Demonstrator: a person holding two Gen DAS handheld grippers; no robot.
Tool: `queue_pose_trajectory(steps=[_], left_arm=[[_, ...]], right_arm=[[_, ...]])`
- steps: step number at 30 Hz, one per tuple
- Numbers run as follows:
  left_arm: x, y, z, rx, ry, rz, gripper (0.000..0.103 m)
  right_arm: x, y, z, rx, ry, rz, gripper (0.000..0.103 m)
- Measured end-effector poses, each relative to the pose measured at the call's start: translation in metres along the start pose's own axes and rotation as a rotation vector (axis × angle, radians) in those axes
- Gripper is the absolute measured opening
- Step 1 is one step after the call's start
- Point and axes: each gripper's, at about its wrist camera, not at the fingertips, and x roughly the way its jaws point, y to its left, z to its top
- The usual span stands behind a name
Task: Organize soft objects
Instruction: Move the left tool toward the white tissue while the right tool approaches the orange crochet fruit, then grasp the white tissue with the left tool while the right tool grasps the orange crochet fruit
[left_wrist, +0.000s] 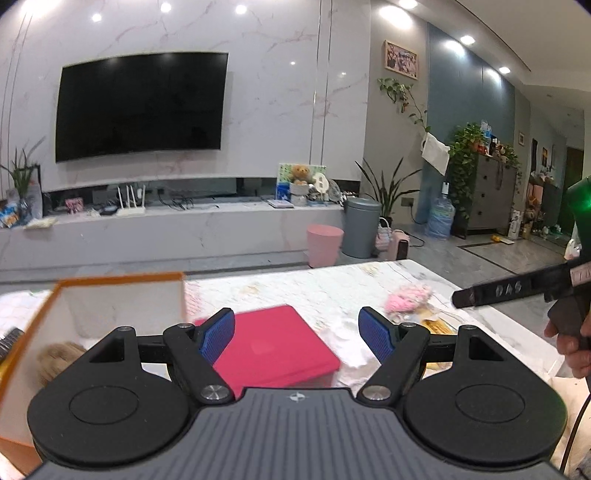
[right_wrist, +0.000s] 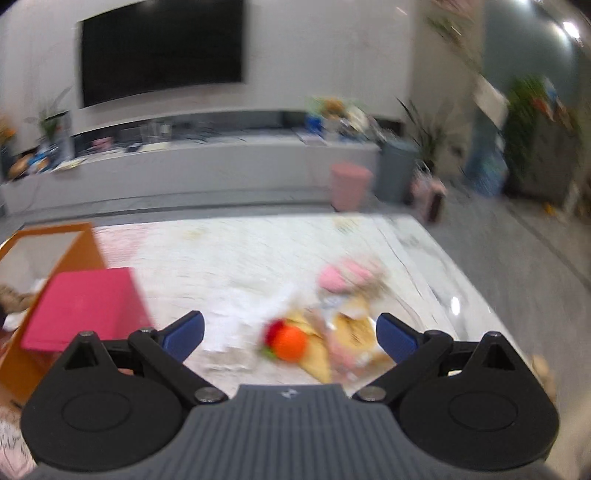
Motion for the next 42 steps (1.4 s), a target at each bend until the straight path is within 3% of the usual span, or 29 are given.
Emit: queue_pose_trajectory(steps=[6, 11, 13, 17, 21, 30, 33, 42], left_arm=[[0.015, -0.014, -0.01, 0.014, 0.018, -0.028, 0.089], [0.03, -0.029, -0.019, 0.055, 0.064, -0.052, 0.089], [0.035, -0.039, -0.025, 0.084, 0.077, -0.043, 0.089], [0.049, -0.052, -0.035, 0.121, 0.139, -0.045, 0.09], [0.05, -0.072, -0.041, 0.214, 0.113, -0.028, 0.091], [0.076, -0.106, -0.047, 0.225, 0.145, -0.049, 0.091], [0.091, -0.112, -0.051, 0.206, 0.155, -0.023, 0.091], [0.147, -0.126, -0.064, 0.117, 0.211, 0.166, 0.09]], right_arm=[[0.018, -0.052, -0.002, 0.17, 0.035, -0.033, 0.098], [0.042, -0.072, -0.006, 0.262, 0.057, -0.012, 0.098], [0.052, -0.07, -0.007, 0.255, 0.063, 0.005, 0.096], [0.066, -0.058, -0.007, 0.148, 0.071, 0.045, 0.081], [0.077, -0.054, -0.008, 0.119, 0.075, 0.072, 0.081], [0.097, -0.062, -0.02, 0.166, 0.143, 0.071, 0.076], [0.098, -0.068, -0.02, 0.193, 0.144, 0.066, 0.076], [0.096, -0.086, -0.016, 0.209, 0.122, 0.008, 0.075]])
